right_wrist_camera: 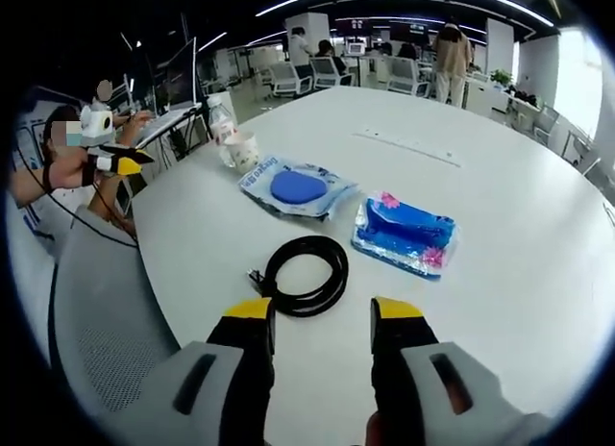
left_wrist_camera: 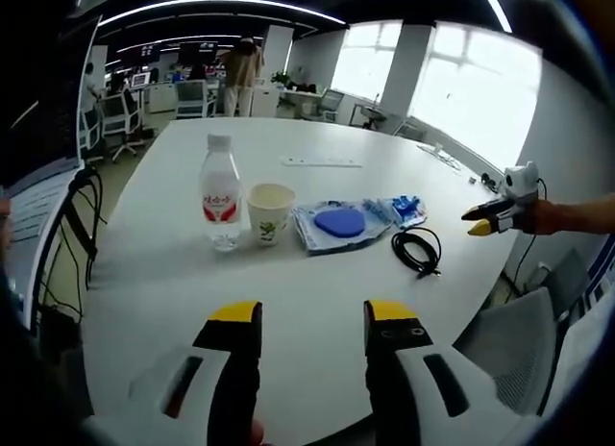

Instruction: Arrange the tabletop items into an orderly group along one side of the table until the central work area is clear of visible clutter.

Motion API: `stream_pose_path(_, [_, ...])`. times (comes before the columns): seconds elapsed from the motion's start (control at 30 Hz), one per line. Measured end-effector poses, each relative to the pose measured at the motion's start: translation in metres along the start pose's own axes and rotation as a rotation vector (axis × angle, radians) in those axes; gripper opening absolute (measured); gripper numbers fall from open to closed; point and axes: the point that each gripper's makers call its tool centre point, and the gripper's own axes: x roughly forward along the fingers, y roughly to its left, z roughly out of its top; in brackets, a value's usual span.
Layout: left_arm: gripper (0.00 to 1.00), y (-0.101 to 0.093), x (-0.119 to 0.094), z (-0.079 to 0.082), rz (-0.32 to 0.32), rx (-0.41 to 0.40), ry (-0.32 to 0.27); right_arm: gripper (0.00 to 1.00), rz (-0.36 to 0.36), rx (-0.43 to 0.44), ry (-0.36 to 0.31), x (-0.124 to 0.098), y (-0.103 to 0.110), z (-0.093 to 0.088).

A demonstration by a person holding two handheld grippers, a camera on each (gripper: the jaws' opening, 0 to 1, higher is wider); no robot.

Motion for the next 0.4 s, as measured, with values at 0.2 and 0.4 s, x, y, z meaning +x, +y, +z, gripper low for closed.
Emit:
stream_pose_path(0.2, [0.42,-0.0015,-0.0003,-0.0014,-0.001,0.0,0.005,0.39,0.01,-0.002,0.001,-0.0001,0.0024,0.0006])
stream_pose_path(0.4, [0.42,-0.0016,0.0008,-0.001,-0.001,-0.003,0.005,0.39,0.015,-0.003,0.004,0.0012,0.0015,-0.0001])
